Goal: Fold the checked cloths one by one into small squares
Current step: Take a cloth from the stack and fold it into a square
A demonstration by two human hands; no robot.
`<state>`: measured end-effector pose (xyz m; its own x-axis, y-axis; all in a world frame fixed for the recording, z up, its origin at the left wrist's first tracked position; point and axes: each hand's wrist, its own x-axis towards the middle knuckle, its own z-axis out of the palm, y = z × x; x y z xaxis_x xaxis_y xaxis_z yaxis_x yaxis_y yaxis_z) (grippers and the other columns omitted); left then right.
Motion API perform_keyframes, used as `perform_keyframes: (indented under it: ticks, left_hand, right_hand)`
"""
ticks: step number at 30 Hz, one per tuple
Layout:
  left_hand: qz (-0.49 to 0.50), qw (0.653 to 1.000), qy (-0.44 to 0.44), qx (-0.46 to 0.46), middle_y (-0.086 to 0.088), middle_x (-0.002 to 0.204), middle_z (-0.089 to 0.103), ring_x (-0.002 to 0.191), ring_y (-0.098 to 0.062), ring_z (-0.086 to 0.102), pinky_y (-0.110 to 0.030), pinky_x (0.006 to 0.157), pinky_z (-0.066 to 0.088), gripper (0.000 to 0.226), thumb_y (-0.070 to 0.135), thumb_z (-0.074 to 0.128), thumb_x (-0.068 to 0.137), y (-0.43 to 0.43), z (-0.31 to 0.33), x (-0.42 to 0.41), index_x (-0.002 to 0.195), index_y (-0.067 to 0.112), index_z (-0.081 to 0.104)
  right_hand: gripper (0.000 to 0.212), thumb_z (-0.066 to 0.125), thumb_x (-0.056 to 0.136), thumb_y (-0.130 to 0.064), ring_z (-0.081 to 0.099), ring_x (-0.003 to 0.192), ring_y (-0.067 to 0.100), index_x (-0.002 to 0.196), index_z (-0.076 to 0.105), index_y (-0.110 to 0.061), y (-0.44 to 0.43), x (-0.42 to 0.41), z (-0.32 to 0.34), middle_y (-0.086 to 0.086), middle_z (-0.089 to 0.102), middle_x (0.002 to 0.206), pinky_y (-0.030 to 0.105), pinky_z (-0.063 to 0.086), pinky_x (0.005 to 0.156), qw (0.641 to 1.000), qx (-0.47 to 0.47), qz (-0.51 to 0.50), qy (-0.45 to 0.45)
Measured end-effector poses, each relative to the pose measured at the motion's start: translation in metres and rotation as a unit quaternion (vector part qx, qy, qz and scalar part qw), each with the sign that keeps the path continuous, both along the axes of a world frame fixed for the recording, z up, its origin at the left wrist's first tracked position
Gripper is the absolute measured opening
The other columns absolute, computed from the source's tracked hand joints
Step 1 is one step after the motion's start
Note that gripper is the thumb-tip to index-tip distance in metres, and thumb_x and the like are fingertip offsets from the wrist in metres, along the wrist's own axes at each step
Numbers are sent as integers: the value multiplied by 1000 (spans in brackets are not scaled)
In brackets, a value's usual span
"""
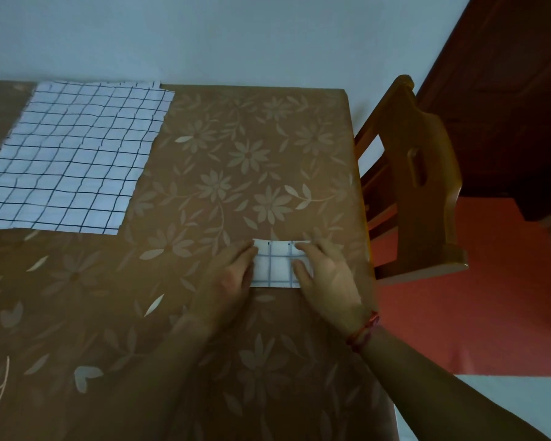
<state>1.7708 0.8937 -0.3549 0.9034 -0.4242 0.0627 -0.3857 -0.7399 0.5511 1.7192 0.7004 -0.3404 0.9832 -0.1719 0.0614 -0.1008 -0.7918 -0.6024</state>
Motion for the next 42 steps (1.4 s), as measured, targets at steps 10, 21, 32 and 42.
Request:
perform_keyframes:
  ticks: [10, 21, 32, 42]
  left_hand:
    - [-119, 975, -87, 165, -12, 154, 30, 144, -22, 24, -37, 115, 21, 54, 26, 26, 98, 6, -30, 0, 146, 2, 33]
    - [-105, 980, -61, 160, -11, 155, 27, 146, -18, 17, -37, 118, 19, 53, 28, 18, 101, 8, -34, 0, 148, 4, 28]
    - [193, 959, 139, -155, -6, 135, 56, 125, -19, 50, -28, 105, 35, 35, 17, 42, 101, -12, 14, 3, 134, 10, 54]
    - [344, 753, 371, -421, -6, 96, 67, 91, -14, 65, -24, 77, 50, 25, 9, 41, 101, -17, 24, 1, 94, 8, 65]
  right_hand:
    - [64, 9, 104, -37, 22, 147, 32, 147, 30, 4, 34, 12, -29, 25, 27, 155, 50, 28, 117, 964, -173, 194, 49]
    - [68, 12, 100, -48, 8, 150, 23, 154, 11, -6, -13, -7, -31, 12, 8, 163, 41, 9, 122, 948, -262, 143, 111]
    - [56, 33, 104, -38, 25, 144, 22, 149, 29, -5, -12, 4, 10, 10, 30, 155, 23, 16, 114, 991, -40, 75, 106]
    - [42, 37, 102, -39, 59, 93, 16, 75, 64, -22, -2, -11, 30, -2, 66, 90, 28, 41, 80, 923, 302, -189, 148]
